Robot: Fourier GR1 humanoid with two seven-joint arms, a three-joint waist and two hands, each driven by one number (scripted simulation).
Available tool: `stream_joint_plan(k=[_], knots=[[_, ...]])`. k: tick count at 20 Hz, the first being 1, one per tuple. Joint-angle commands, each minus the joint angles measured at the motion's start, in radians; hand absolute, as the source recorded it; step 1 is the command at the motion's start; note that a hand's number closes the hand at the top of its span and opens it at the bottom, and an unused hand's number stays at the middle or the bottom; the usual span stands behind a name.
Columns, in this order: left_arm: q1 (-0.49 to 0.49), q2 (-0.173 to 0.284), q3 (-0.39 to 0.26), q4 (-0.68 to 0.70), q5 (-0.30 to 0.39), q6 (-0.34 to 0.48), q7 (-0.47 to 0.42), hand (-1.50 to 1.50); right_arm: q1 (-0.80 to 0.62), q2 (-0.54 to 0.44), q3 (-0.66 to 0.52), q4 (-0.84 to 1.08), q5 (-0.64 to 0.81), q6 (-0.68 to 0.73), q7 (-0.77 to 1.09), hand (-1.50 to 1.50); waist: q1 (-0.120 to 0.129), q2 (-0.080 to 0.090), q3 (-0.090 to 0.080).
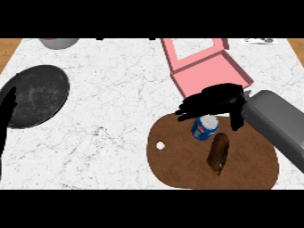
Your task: Pick the can from the cutting board and place it in the cardboard box
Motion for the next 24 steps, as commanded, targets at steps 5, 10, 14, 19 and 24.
stream_joint_plan(k=[5,10,14,19,24], knots=[[-0.041,-0.013,0.016,0.047,-0.026,-0.003,-0.007,0.00,0.084,0.021,0.002,-0.068,0.090,0.084,0.081,-1.50,-0.002,0.003,0.000],[0.001,-0.050,0.008,0.016,-0.038,0.007,-0.020,0.00,0.127,0.109,-0.024,-0.065,0.131,0.065,0.154,1.50,0.003,0.002,0.000],[0.019,-0.029,0.030,-0.018,-0.028,-0.015,-0.015,0.00,0.178,0.110,-0.102,-0.042,0.141,-0.127,0.082,1.50,0.004,0.002,0.001],[0.004,-0.017,0.042,-0.010,-0.022,-0.025,-0.011,0.00,0.160,0.083,-0.249,0.006,0.093,-0.144,0.198,1.50,-0.007,-0.001,0.001],[0.050,-0.025,0.074,0.014,-0.026,0.021,-0.010,0.00,0.284,-0.120,-0.518,0.243,-0.022,-0.229,0.513,1.50,-0.136,-0.001,0.003]])
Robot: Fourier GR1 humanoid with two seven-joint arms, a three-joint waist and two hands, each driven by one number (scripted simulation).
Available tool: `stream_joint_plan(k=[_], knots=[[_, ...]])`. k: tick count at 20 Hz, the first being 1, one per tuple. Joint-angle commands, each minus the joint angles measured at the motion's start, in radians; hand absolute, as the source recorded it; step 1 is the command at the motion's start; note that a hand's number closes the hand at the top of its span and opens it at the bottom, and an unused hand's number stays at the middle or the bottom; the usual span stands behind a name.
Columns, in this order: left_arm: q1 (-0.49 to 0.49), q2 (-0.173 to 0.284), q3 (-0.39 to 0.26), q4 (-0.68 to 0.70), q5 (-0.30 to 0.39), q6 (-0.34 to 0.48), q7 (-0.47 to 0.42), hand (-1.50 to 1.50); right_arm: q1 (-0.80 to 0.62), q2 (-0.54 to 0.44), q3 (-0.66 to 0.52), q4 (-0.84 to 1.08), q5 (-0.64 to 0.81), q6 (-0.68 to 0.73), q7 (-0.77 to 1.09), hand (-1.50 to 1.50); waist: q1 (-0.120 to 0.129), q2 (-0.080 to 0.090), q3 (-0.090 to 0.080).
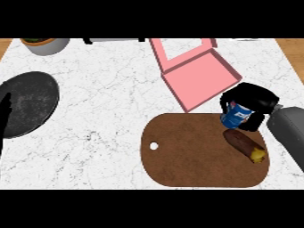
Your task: Pick the can from the cutting board and place it in the cardboard box
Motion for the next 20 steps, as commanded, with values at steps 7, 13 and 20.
stream_joint_plan(k=[7,13,20], knots=[[0.016,0.017,0.024,-0.002,-0.001,0.005,-0.015,0.00,0.162,-0.206,-0.345,0.132,-0.123,-0.343,0.400,1.50,0.011,0.002,0.002],[0.023,-0.002,0.003,-0.022,-0.007,-0.009,-0.009,0.00,0.244,-0.245,-0.423,-0.140,-0.170,-0.465,0.420,1.50,0.025,-0.001,0.001],[-0.001,-0.039,-0.033,-0.062,-0.040,0.005,0.037,0.00,0.292,-0.252,-0.398,-0.548,-0.171,-0.341,0.603,1.50,0.046,0.004,0.001]])
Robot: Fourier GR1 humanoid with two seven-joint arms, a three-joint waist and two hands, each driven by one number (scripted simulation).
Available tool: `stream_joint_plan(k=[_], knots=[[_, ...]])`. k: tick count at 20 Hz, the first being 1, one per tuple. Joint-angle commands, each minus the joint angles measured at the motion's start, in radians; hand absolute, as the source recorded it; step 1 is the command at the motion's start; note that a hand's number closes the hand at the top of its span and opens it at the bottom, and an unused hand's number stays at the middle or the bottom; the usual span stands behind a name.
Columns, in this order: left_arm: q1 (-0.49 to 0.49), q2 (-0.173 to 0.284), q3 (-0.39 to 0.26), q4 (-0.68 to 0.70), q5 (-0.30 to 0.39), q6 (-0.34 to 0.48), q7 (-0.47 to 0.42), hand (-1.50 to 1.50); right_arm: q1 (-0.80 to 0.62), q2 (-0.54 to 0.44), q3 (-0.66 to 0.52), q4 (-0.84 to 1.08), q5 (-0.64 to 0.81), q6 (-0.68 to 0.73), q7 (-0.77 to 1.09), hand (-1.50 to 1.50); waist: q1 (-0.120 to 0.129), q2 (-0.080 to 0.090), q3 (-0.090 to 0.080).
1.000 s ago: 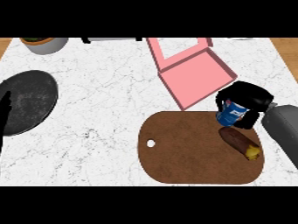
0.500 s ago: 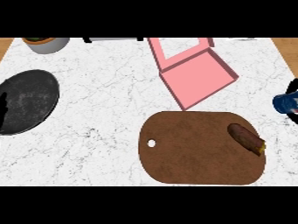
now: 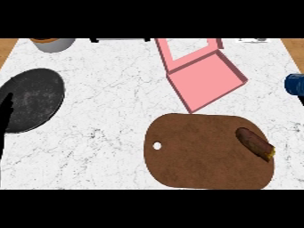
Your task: Pick the can from the cutting board and place it in the cardboard box
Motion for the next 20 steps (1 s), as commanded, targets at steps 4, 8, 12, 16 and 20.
stream_joint_plan(k=[4,8,12,16,20], knots=[[-0.075,0.008,0.000,0.004,-0.005,-0.032,0.054,0.00,-0.080,0.046,-0.029,-0.188,-0.064,0.145,0.135,1.50,0.028,0.009,0.001],[-0.057,0.010,0.024,0.031,0.007,-0.042,0.000,0.00,-0.175,0.137,-0.028,-0.183,-0.085,0.182,0.245,1.50,0.039,0.011,0.001],[-0.004,-0.008,0.015,0.009,-0.002,-0.050,-0.031,0.00,-0.300,0.207,-0.036,-0.077,-0.044,0.183,0.278,1.50,0.048,0.012,0.002],[-0.039,-0.019,-0.011,-0.008,-0.035,-0.036,0.017,0.00,-0.437,0.308,-0.039,0.073,-0.044,0.178,0.331,1.50,0.053,0.014,0.002],[-0.079,-0.029,-0.018,0.004,-0.039,-0.039,0.012,0.00,-0.617,0.350,-0.083,0.344,-0.040,0.171,0.269,1.50,0.073,0.022,0.002]])
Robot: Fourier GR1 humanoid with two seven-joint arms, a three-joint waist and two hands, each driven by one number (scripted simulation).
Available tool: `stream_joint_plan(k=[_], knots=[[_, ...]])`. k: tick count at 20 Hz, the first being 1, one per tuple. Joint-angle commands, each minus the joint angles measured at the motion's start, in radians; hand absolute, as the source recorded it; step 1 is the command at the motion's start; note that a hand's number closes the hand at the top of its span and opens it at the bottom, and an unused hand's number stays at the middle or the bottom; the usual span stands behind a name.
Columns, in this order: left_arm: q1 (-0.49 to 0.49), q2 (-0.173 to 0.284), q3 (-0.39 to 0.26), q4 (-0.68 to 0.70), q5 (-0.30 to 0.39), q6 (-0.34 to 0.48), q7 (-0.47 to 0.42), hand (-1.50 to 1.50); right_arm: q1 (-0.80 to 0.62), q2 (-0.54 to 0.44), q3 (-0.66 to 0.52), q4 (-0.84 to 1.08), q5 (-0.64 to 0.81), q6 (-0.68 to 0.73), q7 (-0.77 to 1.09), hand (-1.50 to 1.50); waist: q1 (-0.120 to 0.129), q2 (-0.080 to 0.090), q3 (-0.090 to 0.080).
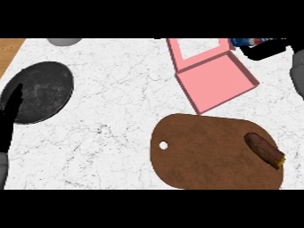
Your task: Pick the can from the cutting board and place it in the cardboard box
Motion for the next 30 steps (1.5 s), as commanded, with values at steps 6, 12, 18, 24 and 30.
stream_joint_plan(k=[6,12,18,24,30], knots=[[0.028,-0.009,0.011,0.005,-0.002,-0.010,-0.052,0.00,-0.198,0.116,-0.059,0.458,0.058,-0.125,-0.163,1.50,0.013,0.006,0.000],[-0.045,-0.022,-0.017,-0.001,-0.015,-0.016,0.003,0.00,-0.315,0.142,-0.068,0.666,0.122,-0.232,-0.105,1.50,0.044,0.022,0.001],[-0.041,-0.031,-0.028,0.000,-0.031,-0.009,-0.017,0.00,-0.313,0.178,-0.153,0.766,0.040,-0.195,-0.113,-1.50,0.051,0.026,0.002],[-0.035,-0.033,-0.022,-0.020,-0.031,-0.007,0.016,0.00,-0.268,0.165,-0.213,0.748,-0.007,-0.254,-0.301,-1.50,0.044,0.023,0.003],[-0.049,-0.026,-0.011,-0.024,-0.018,-0.020,0.024,0.00,-0.299,0.165,-0.306,0.718,-0.081,-0.354,-0.389,-1.50,0.045,0.022,0.003]])
